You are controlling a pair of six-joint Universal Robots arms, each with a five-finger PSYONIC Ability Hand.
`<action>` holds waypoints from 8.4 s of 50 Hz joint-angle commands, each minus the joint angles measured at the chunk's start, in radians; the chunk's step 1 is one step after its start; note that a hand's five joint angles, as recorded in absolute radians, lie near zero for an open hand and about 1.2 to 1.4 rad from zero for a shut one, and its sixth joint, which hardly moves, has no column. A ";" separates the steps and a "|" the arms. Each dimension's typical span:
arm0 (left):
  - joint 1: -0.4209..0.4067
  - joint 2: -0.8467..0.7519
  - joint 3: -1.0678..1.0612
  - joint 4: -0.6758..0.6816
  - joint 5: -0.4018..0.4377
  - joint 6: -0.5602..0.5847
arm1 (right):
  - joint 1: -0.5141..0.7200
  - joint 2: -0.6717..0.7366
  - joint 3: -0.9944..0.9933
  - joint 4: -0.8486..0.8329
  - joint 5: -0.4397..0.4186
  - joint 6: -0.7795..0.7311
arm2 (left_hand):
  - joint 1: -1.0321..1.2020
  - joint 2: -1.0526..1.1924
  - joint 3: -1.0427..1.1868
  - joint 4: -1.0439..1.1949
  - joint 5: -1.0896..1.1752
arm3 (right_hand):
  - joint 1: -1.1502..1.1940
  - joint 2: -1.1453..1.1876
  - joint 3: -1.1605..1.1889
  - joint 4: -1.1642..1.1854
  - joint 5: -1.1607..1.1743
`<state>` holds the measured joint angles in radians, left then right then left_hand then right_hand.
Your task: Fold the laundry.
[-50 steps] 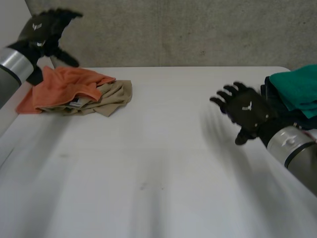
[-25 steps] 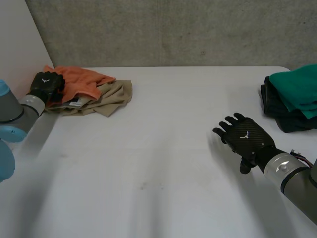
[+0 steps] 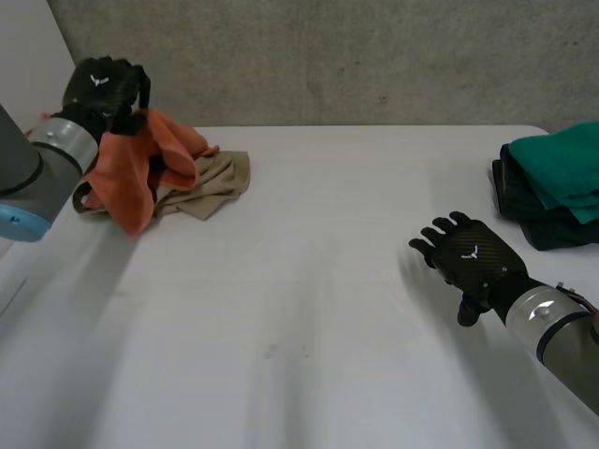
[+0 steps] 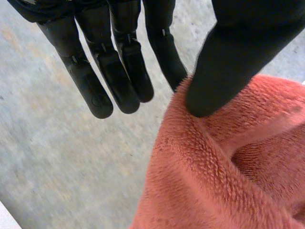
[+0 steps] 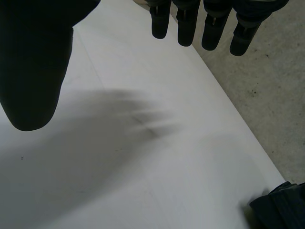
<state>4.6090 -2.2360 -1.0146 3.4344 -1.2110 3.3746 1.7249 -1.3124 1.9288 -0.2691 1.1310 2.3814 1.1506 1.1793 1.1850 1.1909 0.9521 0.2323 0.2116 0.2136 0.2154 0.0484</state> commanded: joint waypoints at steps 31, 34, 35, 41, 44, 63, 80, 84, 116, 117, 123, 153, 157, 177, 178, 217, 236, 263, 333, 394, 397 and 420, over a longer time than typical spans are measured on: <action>-0.205 0.073 -0.008 -0.144 -0.016 0.032 | -0.065 -0.096 -0.083 0.005 0.108 0.200 | 0.246 0.217 0.211 0.205 0.270 | -0.058 -0.037 -0.039 -0.041 -0.048; -0.291 0.177 -0.050 -0.147 -0.019 0.031 | -0.091 -0.154 -0.123 0.014 0.133 0.350 | 0.246 0.217 0.211 0.205 0.270 | -0.058 -0.037 -0.039 -0.041 -0.048; -0.333 0.227 -0.064 -0.149 -0.027 0.028 | -0.099 -0.160 -0.131 0.024 0.135 0.376 | 0.246 0.217 0.211 0.205 0.270 | -0.058 -0.037 -0.039 -0.041 -0.048; -0.440 0.349 -0.096 -0.152 -0.081 0.003 | -0.128 -0.177 -0.194 0.171 0.127 0.472 | 0.246 0.217 0.211 0.205 0.270 | -0.058 -0.037 -0.039 -0.041 -0.048; -0.456 0.361 -0.116 -0.164 -0.105 -0.006 | -0.127 -0.179 -0.200 0.211 0.122 0.489 | 0.246 0.217 0.211 0.205 0.270 | -0.058 -0.037 -0.039 -0.041 -0.048; -0.503 0.131 -0.220 -0.356 -0.240 -0.004 | -0.045 0.059 -0.273 0.249 0.035 0.499 | 0.246 0.217 0.211 0.205 0.270 | -0.058 -0.037 -0.039 -0.041 -0.048; -0.504 0.460 -0.412 -0.356 -0.251 -0.006 | 0.295 0.375 -0.484 0.285 0.039 0.961 | 0.246 0.217 0.211 0.205 0.270 | 0.212 0.233 0.231 0.229 0.222; -0.498 0.464 -0.424 -0.356 -0.255 0.000 | 0.314 0.369 -0.482 0.209 0.104 0.970 | 0.246 0.217 0.211 0.205 0.270 | 1.164 1.185 1.183 1.181 1.173; -0.345 0.165 -0.408 -0.244 -0.291 0.075 | 0.265 0.335 -0.699 0.334 0.222 0.317 | 0.246 0.217 0.211 0.205 0.270 | 1.164 1.185 1.183 1.181 1.173; -0.345 0.145 -0.395 -0.233 -0.291 0.080 | 0.268 0.361 -0.706 0.334 0.228 0.314 | 0.226 0.197 0.191 0.185 0.250 | 1.164 1.185 1.183 1.181 1.173; -0.345 0.082 -0.311 -0.213 -0.297 0.088 | 0.277 0.463 -0.726 0.338 0.260 0.294 | -0.546 -0.575 -0.581 -0.586 -0.522 | 0.964 0.985 0.983 0.981 0.974; -0.288 0.490 -0.831 -0.221 -0.397 -0.345 | 0.081 0.005 -0.151 0.340 0.262 0.341 | -0.834 -0.863 -0.869 -0.875 -0.810 | 0.129 0.149 0.147 0.145 0.138; -0.283 0.392 -0.811 -0.221 -0.360 -0.403 | 0.082 -0.001 -0.051 0.219 0.259 0.349 | -0.826 -0.854 -0.860 -0.866 -0.802 | 0.211 0.231 0.229 0.228 0.220; -0.271 0.147 -0.582 -0.169 -0.357 -0.416 | 0.084 0.124 -0.027 -0.090 0.266 0.253 | -0.453 -0.481 -0.487 -0.493 -0.429 | 0.769 0.789 0.787 0.785 0.778; -0.271 0.138 -0.573 -0.169 -0.357 -0.417 | 0.084 0.136 -0.031 -0.090 0.268 0.231 | -0.441 -0.470 -0.475 -0.481 -0.417 | 0.780 0.801 0.799 0.797 0.790; -0.272 0.396 -0.569 -0.301 -0.441 0.325 | -0.160 -0.112 -0.548 0.889 0.113 -0.166 | 0.246 0.217 0.211 0.205 0.270 | 1.164 1.185 1.183 1.181 1.173; -0.265 0.056 0.011 0.284 -0.426 0.391 | -0.022 0.187 -0.935 0.073 0.338 0.336 | 0.246 0.217 0.211 0.205 0.270 | 1.164 1.185 1.183 1.181 1.173; -0.301 0.368 -0.797 0.324 -0.418 0.376 | -0.025 0.134 -0.464 0.059 0.204 0.415 | 0.246 0.217 0.211 0.205 0.270 | 1.164 1.185 1.183 1.181 1.173; 0.090 0.236 -0.903 0.078 -0.010 0.391 | -0.125 0.189 -0.263 0.057 0.133 0.245 | -0.717 -0.746 -0.751 -0.757 -0.693 | 1.164 1.185 1.183 1.181 1.173; 0.105 0.929 -0.878 -0.170 -0.108 0.394 | -0.136 -0.254 -0.427 0.726 0.154 -0.121 | 0.246 0.217 0.211 0.205 0.270 | 1.164 1.185 1.183 1.181 1.173; 0.106 1.016 -0.865 -0.263 -0.102 0.397 | -0.134 -0.260 -0.452 0.807 0.161 -0.172 | 0.246 0.217 0.211 0.205 0.270 | 1.164 1.185 1.183 1.181 1.173; -0.097 0.178 -0.207 -0.135 -0.294 0.424 | 0.002 0.226 -0.832 0.443 0.395 -0.029 | 0.246 0.217 0.211 0.205 0.270 | 1.164 1.185 1.183 1.181 1.173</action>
<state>4.5809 -1.9088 -1.5373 3.2264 -1.4151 3.8013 1.6925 -1.1457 1.3018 0.4032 1.4873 2.2194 1.1536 1.1982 1.1938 1.2009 0.9648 1.1159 1.1790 1.1929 1.1989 1.0196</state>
